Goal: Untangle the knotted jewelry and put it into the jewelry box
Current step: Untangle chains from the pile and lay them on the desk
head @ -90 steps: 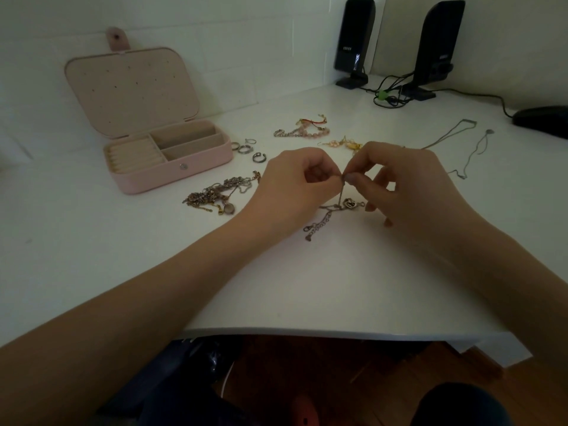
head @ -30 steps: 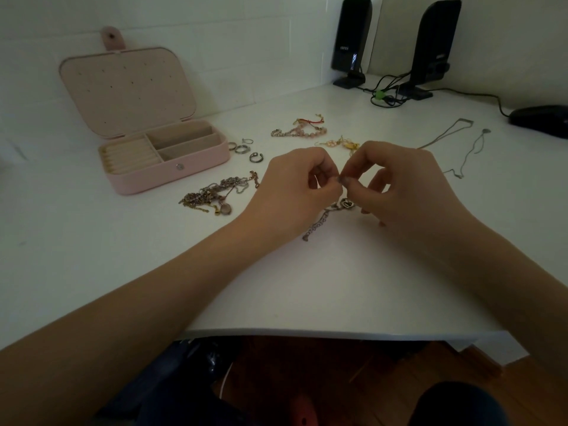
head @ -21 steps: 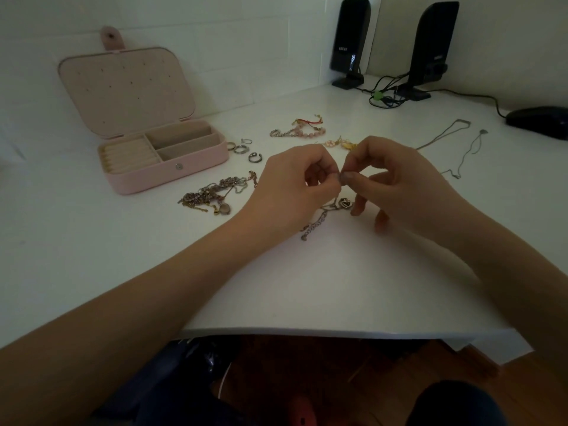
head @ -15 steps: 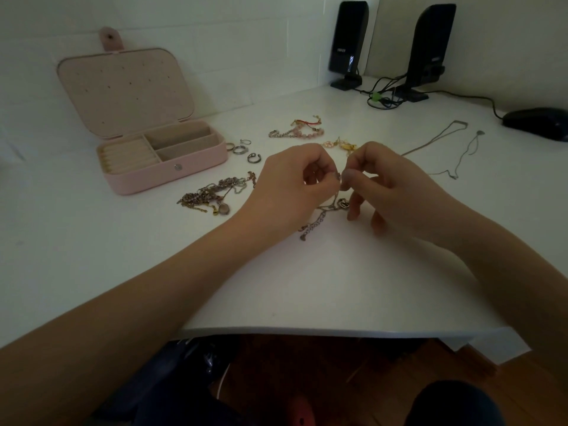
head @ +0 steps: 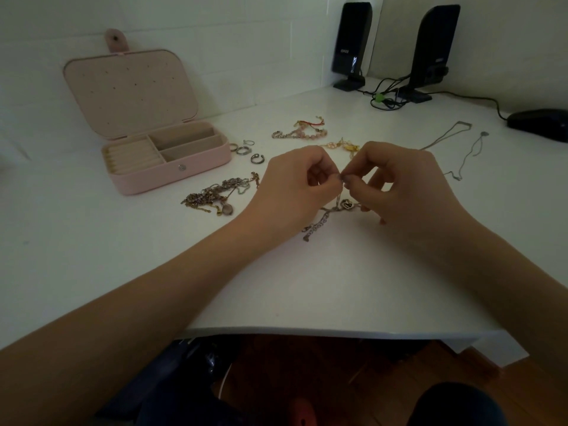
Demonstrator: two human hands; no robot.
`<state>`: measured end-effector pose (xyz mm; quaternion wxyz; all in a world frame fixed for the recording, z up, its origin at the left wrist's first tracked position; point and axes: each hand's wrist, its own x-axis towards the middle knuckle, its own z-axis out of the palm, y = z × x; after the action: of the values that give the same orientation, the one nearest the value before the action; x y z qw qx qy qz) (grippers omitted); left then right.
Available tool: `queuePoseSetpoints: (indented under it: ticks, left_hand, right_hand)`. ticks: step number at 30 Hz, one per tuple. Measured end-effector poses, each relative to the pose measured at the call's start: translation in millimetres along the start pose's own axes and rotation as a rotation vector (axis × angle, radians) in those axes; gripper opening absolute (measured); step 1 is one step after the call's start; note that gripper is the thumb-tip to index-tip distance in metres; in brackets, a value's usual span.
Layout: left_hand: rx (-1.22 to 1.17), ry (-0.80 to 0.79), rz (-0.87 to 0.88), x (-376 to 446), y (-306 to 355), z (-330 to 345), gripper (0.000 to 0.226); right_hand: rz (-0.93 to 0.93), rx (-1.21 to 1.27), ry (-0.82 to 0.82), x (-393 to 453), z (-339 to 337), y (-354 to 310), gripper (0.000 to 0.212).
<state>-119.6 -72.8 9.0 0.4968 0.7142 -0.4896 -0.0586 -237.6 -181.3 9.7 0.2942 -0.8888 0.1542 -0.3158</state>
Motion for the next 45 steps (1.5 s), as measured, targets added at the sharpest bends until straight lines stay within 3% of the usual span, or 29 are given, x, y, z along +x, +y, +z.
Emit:
queuePoseSetpoints:
  ticks: [6,12,16,23,35,45]
  left_hand:
    - [0.019,-0.02,-0.013,-0.9,0.9,1.1,0.014]
    - [-0.08,-0.092,-0.175,2.0,1.9,-1.4,0.009]
    - [-0.138,-0.09,-0.245,2.9,2.5,-2.4,0.011]
    - [-0.17,-0.055,-0.236,4.2,1.2,-2.8,0.011]
    - [-0.049,-0.049,-0.063,1.4,-1.9,0.1,0.015]
    - [-0.093,-0.053,-0.096,1.4,0.1,0.0,0.018]
  right_hand:
    - [-0.05,-0.053,-0.008,-0.3,1.2,-0.2,0.004]
    - [-0.095,-0.168,-0.007,-0.4,2.1,-3.5,0.003]
    - [-0.052,-0.099,0.074,1.9,-1.0,0.3,0.003]
    - [-0.054,-0.05,0.032,1.6,-0.3,0.7,0.006]
    - [-0.072,-0.08,0.04,0.0,2.3,0.7,0.006]
    - [-0.069,-0.061,0.051,0.3,4.1,-1.1,0.009]
